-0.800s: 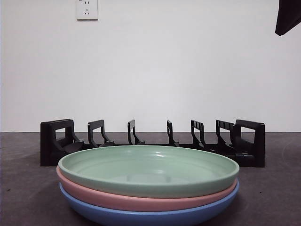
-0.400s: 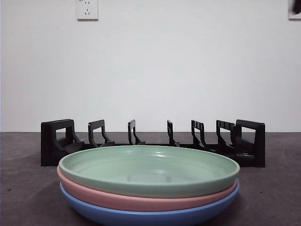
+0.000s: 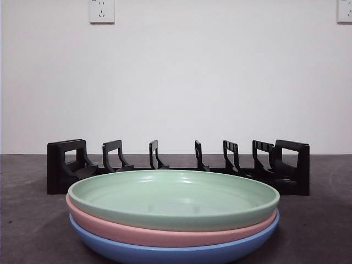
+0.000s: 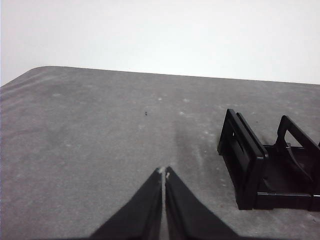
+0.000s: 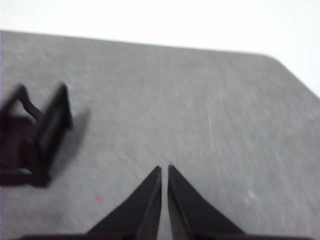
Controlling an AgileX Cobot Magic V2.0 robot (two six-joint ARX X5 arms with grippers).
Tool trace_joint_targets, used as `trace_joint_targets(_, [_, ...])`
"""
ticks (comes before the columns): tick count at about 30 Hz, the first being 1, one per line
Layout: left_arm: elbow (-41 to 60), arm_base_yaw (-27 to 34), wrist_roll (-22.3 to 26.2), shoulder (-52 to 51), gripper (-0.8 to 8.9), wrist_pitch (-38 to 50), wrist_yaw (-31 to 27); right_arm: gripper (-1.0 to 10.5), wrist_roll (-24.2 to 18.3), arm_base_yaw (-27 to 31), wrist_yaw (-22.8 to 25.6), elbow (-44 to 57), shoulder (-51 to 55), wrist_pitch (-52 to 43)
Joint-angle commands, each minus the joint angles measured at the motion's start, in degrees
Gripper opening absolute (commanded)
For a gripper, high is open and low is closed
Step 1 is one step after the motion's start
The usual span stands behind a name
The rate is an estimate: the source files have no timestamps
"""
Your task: Place the plate
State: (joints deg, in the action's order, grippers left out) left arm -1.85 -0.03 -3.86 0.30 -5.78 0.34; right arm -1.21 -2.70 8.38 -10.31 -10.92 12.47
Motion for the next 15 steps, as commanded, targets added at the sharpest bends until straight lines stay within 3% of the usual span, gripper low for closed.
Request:
trace_joint_targets(1, [1.1,0.0,0.1,-0.1,0.08,0.7,0.2,0.2,1.2,1.0,-1.0,2.4,4.8,-1.4])
trace_joint_targets(5, [1.1,0.0,0.1,-0.1,0.08,0.7,0.2,0.2,1.3,1.0,-2.4,7.3,11.0,-3.7])
trace_joint_targets(7, [1.1,0.0,0.1,0.0,0.08,0.7,0.2,0.2,2.0,1.0,-3.9,9.7,10.7,-7.2])
trace_joint_targets(10, [1.1,0.0,0.1,-0.1,0.08,0.8,0.2,0.2,2.2,1.0,-5.9,9.6,10.7,-5.1])
trace_joint_targets(15, [1.1,0.0,0.1,-0.1,0.08,0.8,0.2,0.2,2.1,1.0,-6.0,9.6,10.7,-5.5])
